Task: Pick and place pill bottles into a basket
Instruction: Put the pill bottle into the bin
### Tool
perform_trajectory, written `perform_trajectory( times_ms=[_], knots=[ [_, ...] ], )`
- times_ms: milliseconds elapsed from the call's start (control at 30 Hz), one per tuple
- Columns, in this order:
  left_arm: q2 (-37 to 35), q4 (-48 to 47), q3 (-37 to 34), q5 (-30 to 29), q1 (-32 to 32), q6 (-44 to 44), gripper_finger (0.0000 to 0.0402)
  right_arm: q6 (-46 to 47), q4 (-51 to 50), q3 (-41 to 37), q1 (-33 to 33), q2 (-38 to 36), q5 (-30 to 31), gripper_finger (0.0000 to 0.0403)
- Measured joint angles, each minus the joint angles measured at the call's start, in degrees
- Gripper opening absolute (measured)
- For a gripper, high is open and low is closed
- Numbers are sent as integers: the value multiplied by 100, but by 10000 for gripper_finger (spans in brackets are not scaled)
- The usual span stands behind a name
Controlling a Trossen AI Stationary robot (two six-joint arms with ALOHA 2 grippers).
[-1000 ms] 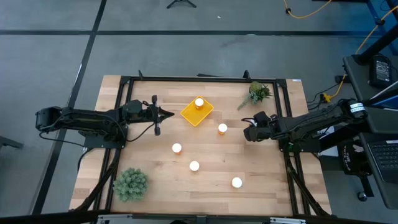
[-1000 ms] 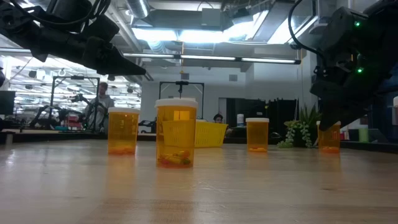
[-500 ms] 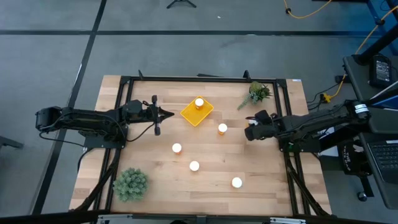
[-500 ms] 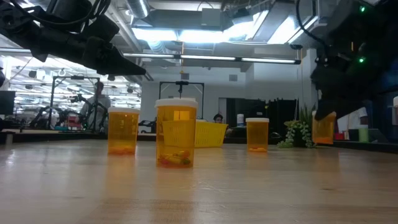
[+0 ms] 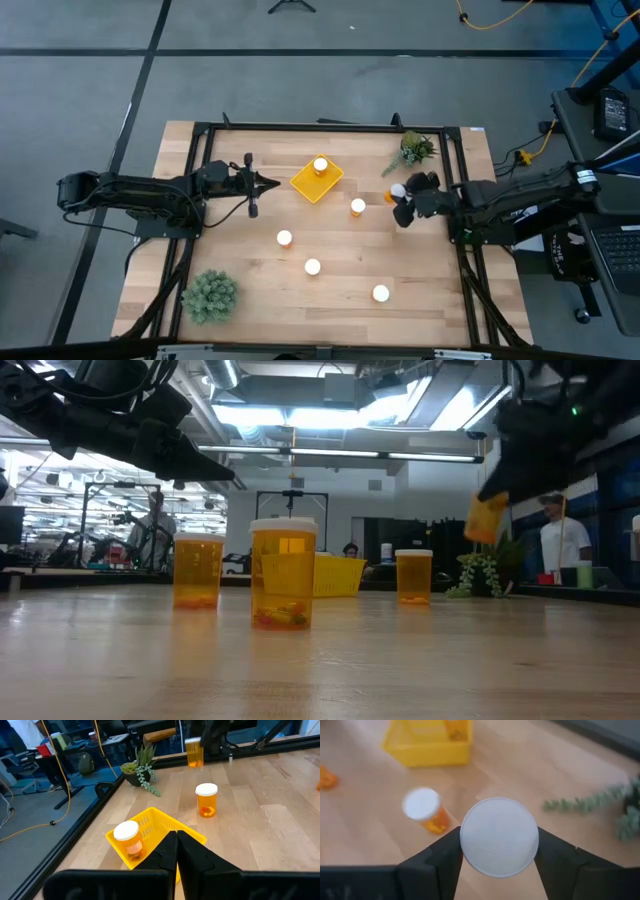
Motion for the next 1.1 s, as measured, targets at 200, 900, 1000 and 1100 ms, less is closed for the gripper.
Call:
perform_trajectory(
  times_ms=[200, 900, 1000, 1100],
  knots=[
    [0, 0, 0, -1, 2, 0, 4, -936, 12, 543, 0, 125, 0, 214],
    [0, -4, 0, -1, 2, -212, 10, -2073, 788, 699, 0, 374, -442, 214],
    [0, -2, 0, -1, 2, -214, 9, -2072, 947, 699, -46, 480, -444, 214],
    [0, -3, 0, 1, 0, -217, 5, -2081, 1162, 699, -173, 636, -442, 214]
  ],
)
